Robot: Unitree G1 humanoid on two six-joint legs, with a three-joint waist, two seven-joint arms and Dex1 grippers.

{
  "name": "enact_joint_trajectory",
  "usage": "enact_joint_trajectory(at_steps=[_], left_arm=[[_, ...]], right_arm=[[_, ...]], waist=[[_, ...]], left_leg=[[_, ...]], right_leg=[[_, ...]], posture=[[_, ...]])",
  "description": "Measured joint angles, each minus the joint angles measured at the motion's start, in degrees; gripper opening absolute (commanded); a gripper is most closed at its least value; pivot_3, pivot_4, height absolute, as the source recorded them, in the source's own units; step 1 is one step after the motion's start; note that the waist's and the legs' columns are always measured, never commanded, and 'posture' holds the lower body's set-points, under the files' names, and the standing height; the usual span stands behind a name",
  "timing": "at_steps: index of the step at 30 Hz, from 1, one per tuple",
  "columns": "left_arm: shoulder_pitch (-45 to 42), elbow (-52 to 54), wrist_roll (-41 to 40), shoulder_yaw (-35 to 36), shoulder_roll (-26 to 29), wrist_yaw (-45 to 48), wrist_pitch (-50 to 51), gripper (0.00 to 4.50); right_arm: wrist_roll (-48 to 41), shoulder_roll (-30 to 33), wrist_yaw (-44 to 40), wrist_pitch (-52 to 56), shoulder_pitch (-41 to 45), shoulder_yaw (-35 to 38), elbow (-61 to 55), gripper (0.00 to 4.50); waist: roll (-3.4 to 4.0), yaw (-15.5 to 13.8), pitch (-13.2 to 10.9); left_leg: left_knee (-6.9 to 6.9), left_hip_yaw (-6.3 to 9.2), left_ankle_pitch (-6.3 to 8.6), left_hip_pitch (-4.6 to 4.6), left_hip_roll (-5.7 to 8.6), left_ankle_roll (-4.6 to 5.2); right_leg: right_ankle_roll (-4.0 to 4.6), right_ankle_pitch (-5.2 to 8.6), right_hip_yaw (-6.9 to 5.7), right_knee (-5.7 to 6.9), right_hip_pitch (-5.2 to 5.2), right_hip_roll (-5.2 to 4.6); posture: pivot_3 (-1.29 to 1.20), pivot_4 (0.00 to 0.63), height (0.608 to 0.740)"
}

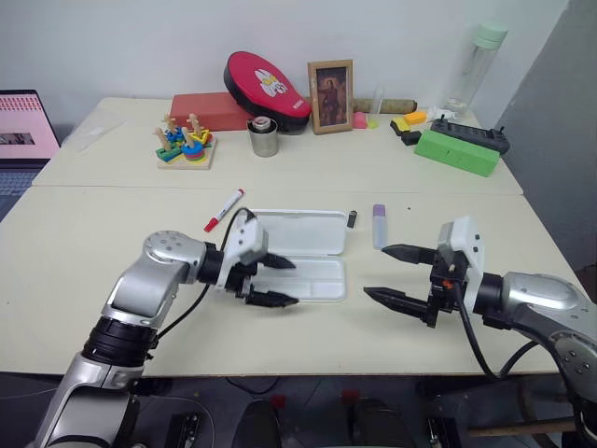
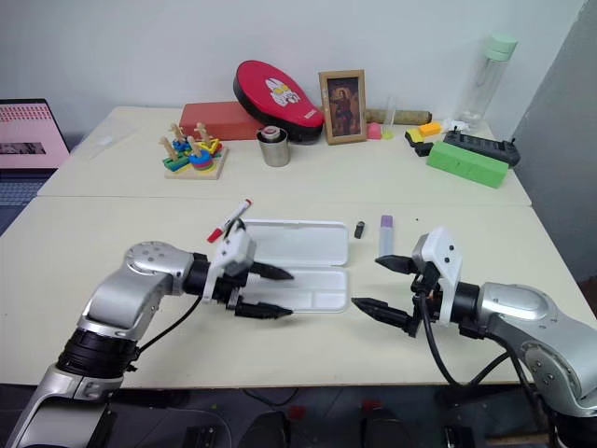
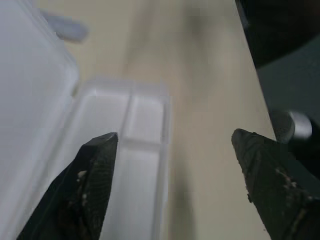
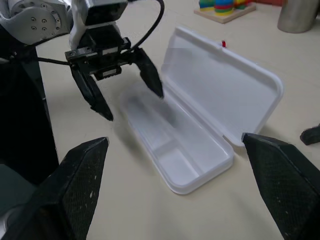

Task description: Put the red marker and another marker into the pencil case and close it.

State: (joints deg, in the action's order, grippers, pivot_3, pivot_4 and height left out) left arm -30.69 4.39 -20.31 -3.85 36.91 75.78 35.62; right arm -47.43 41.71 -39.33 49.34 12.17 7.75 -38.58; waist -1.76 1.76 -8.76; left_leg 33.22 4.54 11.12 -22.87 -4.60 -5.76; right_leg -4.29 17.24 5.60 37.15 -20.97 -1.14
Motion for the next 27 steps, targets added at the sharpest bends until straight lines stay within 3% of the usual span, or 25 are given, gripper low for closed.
enact_joint_trajectory(at_steps=[6, 10, 17, 27], left_arm=[[-6.5, -2.1, -4.3, 9.0, -1.9, -12.7, 5.2, 4.48], [-11.5, -9.8, -2.9, 13.3, -1.2, -21.8, 3.8, 4.48], [-11.2, -21.7, 3.3, 12.4, 2.1, -26.6, -1.0, 4.48], [-15.5, -41.6, 11.4, 6.4, 0.4, -29.6, -9.7, 4.48]], right_arm=[[-1.2, -1.8, 3.4, -0.1, 8.9, 0.4, 1.9, 4.50], [-0.8, -4.9, 6.0, 0.0, 18.7, -1.6, 5.7, 4.50], [3.1, -9.8, 5.6, -1.1, 29.1, -8.7, 13.1, 4.50], [5.8, -12.0, 3.3, -3.2, 30.1, -10.1, 16.5, 4.50]], waist=[[0.02, 0.1, 0.0], [0.07, 0.3, 0.0], [0.09, -0.2, 0.0], [0.08, -0.2, 0.0]], left_leg=[[0.21, 0.01, 0.00, 0.05, 0.00, 0.00], [0.30, 0.02, 0.00, 0.07, 0.00, 0.01], [0.16, 0.02, 0.01, -0.10, 0.02, 0.00], [0.15, 0.01, 0.01, -0.11, 0.02, 0.00]], right_leg=[[-0.06, -0.03, 0.01, -0.03, 0.13, 0.00], [-0.10, -0.06, 0.02, -0.04, 0.15, 0.01], [-0.06, -0.07, -0.04, -0.02, -0.05, -0.01], [-0.04, -0.08, -0.05, 0.08, -0.14, 0.00]], posture=[[0.00, 0.150, 0.740], [0.00, 0.150, 0.740], [0.00, 0.150, 0.740], [0.00, 0.150, 0.740]])
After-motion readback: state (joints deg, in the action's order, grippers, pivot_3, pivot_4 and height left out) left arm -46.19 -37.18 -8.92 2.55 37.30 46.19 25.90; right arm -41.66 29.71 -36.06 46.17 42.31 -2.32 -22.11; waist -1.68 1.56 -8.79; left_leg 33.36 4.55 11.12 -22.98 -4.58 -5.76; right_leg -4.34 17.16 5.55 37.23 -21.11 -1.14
